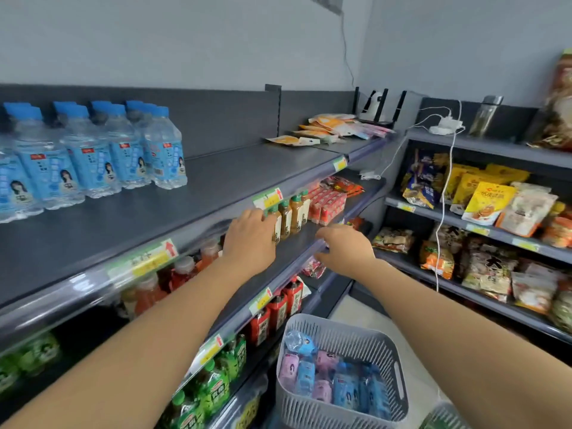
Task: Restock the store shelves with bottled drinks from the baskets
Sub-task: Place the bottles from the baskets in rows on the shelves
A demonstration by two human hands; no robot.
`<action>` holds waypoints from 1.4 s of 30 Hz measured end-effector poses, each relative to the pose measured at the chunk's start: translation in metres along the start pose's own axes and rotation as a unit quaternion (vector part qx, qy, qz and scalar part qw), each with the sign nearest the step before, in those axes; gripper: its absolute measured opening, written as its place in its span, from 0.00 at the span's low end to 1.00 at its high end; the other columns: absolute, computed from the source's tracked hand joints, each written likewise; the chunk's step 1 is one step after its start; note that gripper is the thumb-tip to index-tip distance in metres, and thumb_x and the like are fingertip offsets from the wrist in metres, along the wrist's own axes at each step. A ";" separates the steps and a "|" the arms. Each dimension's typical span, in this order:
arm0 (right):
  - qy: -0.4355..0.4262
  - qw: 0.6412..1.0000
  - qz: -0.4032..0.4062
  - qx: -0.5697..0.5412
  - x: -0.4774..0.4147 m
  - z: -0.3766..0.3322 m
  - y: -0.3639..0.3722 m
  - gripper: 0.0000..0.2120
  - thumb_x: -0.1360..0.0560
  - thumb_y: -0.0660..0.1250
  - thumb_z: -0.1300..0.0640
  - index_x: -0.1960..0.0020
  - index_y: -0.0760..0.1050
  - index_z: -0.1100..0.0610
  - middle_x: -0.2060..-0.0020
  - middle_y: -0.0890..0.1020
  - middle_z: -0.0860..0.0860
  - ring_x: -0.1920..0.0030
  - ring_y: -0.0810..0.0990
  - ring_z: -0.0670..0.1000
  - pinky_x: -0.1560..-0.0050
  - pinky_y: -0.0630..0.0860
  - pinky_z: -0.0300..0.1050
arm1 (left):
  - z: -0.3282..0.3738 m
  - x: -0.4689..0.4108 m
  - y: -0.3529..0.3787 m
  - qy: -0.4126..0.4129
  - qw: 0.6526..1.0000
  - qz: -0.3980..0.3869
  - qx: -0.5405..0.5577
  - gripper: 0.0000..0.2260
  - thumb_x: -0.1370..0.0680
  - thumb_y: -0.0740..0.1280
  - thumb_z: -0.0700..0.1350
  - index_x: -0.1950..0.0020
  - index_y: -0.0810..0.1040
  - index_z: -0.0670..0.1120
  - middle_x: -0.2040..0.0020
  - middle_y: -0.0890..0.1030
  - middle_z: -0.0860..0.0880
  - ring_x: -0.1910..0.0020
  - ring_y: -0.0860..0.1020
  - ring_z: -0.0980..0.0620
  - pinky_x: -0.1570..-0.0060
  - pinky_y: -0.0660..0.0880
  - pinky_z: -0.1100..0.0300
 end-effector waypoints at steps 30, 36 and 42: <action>0.166 0.904 -0.385 -0.079 0.069 0.297 0.438 0.20 0.24 0.64 0.50 0.34 0.73 0.53 0.40 0.79 0.53 0.39 0.76 0.56 0.43 0.75 0.46 | 0.202 0.062 0.520 0.026 0.916 -0.396 0.056 0.19 0.25 0.65 0.42 0.34 0.71 0.47 0.38 0.73 0.46 0.37 0.70 0.45 0.43 0.72 0.51; 0.163 0.869 -0.460 -0.082 0.075 0.295 0.522 0.31 0.24 0.67 0.55 0.26 0.58 0.60 0.30 0.65 0.61 0.31 0.67 0.61 0.38 0.71 0.51 | 0.210 0.098 0.592 0.031 0.893 -0.448 0.030 0.25 0.22 0.63 0.55 0.28 0.64 0.48 0.33 0.72 0.46 0.33 0.69 0.44 0.38 0.68 0.47; 0.244 0.856 -0.450 -0.069 0.076 0.312 0.557 0.33 0.26 0.67 0.61 0.25 0.57 0.58 0.27 0.56 0.63 0.30 0.63 0.64 0.35 0.70 0.55 | 0.210 0.119 0.628 -0.016 0.848 -0.528 0.042 0.43 0.25 0.64 0.62 0.22 0.42 0.47 0.24 0.61 0.45 0.23 0.55 0.45 0.29 0.43 0.35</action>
Point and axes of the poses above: each hand's wrist, its own x-axis away from the middle knuckle, its own y-axis out of the palm, z = x × y, the point moved 9 cm from there along -x, towards the middle knuckle
